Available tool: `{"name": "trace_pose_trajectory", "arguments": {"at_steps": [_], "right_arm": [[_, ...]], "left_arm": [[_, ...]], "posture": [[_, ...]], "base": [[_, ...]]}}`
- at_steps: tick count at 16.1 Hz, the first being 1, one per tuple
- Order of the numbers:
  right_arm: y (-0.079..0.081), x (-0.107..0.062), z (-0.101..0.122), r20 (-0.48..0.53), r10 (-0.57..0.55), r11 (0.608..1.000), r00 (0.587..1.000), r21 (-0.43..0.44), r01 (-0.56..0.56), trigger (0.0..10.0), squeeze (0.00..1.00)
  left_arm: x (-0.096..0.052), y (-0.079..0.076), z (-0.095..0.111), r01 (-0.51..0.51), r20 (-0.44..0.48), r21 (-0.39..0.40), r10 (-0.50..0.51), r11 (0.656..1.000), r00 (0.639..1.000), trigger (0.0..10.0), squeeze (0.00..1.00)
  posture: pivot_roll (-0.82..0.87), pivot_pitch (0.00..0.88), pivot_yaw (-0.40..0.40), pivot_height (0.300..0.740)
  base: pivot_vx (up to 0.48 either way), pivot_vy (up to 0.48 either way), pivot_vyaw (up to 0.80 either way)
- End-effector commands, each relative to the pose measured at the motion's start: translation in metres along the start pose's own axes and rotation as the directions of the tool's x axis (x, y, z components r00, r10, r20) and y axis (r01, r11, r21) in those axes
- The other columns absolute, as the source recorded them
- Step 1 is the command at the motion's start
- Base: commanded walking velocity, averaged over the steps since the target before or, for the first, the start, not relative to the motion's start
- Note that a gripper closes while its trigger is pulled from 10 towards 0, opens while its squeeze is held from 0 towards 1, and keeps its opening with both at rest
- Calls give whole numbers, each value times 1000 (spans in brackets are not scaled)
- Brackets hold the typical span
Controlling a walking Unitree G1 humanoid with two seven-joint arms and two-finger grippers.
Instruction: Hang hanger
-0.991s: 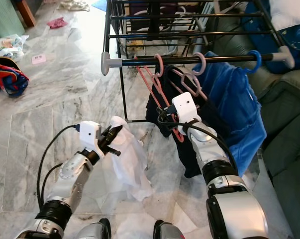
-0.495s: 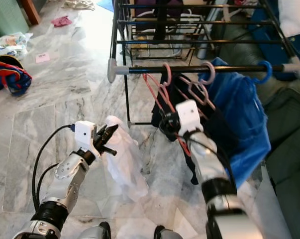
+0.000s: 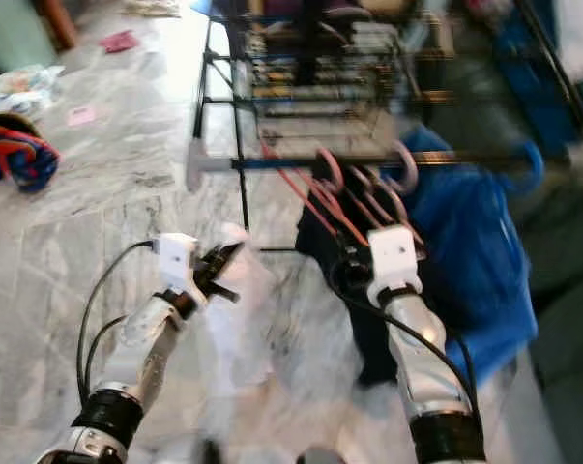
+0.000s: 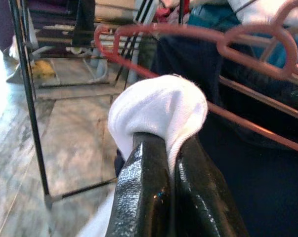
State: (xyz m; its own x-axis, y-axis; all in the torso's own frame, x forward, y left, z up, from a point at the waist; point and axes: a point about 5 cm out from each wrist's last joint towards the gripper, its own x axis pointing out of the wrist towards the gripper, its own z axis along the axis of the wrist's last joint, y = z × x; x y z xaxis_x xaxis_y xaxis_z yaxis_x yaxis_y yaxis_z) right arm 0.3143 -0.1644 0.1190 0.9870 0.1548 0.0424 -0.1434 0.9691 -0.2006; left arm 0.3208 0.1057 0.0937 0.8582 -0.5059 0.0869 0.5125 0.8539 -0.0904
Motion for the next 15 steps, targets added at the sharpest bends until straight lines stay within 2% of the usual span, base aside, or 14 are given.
{"name": "trace_pose_trajectory", "arguments": {"at_steps": [1, 4, 10, 15], "right_arm": [[9, -3, 4, -2, 24, 1000, 1000, 15, -24, 10000, 0], [12, -7, 5, -22, 32, 999, 999, 20, -31, 10000, 0], [15, -8, 11, -34, 102, 995, 994, 15, -101, 10000, 0], [14, -7, 9, -49, 118, 993, 992, 6, -118, 10000, 0]], "left_arm": [[-7, 13, 3, -43, 3, 17, 43, 999, 999, 10000, 0], [-10, 17, -2, -93, -34, 3, 93, 996, 995, 10000, 0], [-16, 22, -6, -109, -68, -9, 108, 994, 992, 10000, 0], [-16, 22, -5, -99, -68, 0, 99, 995, 993, 10000, 0]], "posture": [[-51, 226, -4, 740], [-48, 230, -9, 740], [-44, 234, -12, 740], [-45, 235, -11, 740]], "base": [[0, 0, 0], [0, 0, 0], [0, 0, 0], [0, 453, 0]]}}
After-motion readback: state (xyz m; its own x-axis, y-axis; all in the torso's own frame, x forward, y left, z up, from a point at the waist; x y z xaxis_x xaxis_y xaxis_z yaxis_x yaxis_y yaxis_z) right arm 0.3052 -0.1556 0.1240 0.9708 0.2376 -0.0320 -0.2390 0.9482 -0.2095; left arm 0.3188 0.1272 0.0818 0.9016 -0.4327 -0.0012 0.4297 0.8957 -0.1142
